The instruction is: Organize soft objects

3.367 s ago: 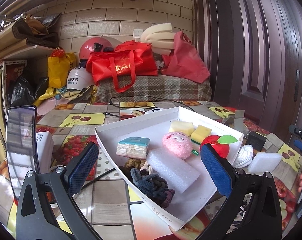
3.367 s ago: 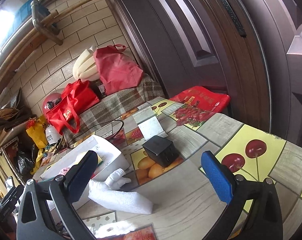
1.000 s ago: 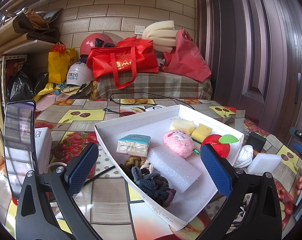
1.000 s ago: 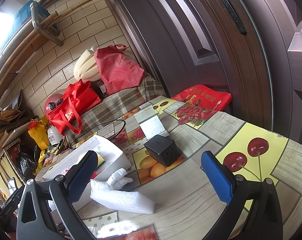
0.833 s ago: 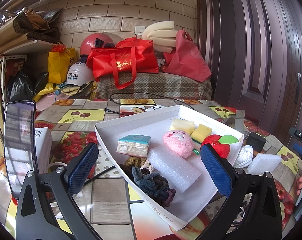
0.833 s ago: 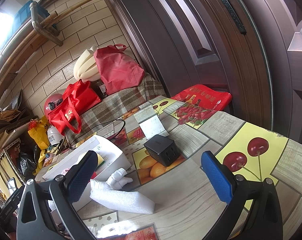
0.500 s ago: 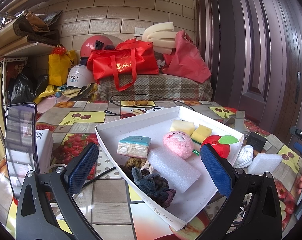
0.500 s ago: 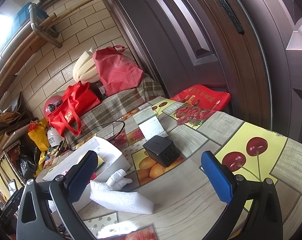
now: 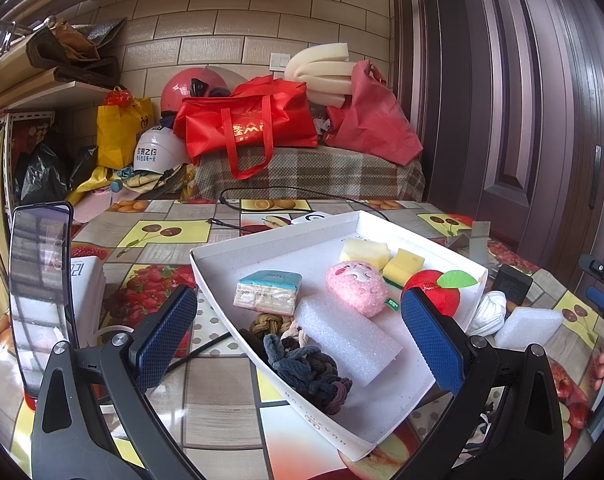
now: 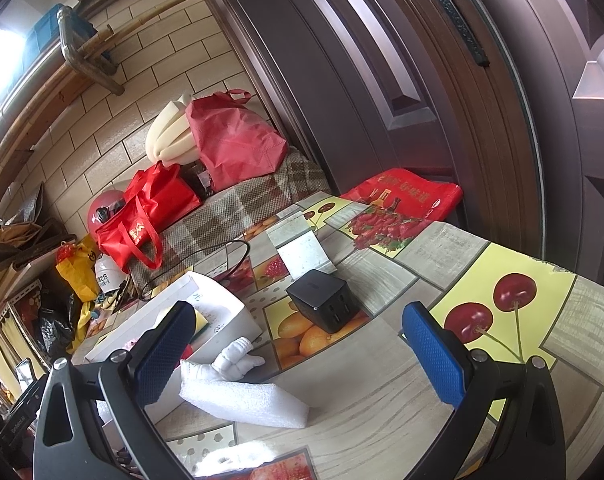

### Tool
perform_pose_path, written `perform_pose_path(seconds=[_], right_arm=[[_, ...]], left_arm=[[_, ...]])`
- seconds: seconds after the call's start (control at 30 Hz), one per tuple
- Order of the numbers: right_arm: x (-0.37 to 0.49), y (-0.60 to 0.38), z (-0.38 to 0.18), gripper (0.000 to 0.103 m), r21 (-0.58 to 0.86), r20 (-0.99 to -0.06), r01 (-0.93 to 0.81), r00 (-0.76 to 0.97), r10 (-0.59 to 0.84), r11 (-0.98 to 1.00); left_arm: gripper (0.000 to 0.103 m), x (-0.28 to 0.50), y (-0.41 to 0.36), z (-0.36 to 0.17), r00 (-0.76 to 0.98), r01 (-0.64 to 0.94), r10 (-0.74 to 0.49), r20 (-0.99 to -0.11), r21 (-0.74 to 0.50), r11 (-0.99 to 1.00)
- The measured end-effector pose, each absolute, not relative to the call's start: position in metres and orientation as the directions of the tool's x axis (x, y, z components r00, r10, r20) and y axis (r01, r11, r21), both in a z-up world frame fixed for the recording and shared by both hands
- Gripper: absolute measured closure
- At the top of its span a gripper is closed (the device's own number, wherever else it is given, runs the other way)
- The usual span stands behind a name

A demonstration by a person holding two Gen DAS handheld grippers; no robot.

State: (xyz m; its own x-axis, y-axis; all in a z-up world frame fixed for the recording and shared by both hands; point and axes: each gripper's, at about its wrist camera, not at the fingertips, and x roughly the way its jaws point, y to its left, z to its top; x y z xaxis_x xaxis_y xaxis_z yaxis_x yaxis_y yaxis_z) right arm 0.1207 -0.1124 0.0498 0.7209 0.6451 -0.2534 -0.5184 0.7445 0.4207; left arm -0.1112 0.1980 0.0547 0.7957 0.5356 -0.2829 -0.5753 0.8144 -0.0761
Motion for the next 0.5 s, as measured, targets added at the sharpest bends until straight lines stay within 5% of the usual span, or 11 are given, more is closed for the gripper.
perform_pose_path(seconds=[0.33, 0.5], right_arm=[[0.122, -0.113, 0.05, 0.0, 0.422, -0.255, -0.517, 0.721, 0.645, 0.744], [0.116, -0.112, 0.052, 0.0, 0.423, -0.225, -0.525, 0.729, 0.647, 0.739]], left_arm=[[0.0, -0.114, 0.194, 0.055, 0.809, -0.561, 0.524, -0.267, -0.082, 0.824], [0.0, -0.122, 0.173, 0.056, 0.895, -0.383, 0.344, -0.282, -0.094, 0.919]])
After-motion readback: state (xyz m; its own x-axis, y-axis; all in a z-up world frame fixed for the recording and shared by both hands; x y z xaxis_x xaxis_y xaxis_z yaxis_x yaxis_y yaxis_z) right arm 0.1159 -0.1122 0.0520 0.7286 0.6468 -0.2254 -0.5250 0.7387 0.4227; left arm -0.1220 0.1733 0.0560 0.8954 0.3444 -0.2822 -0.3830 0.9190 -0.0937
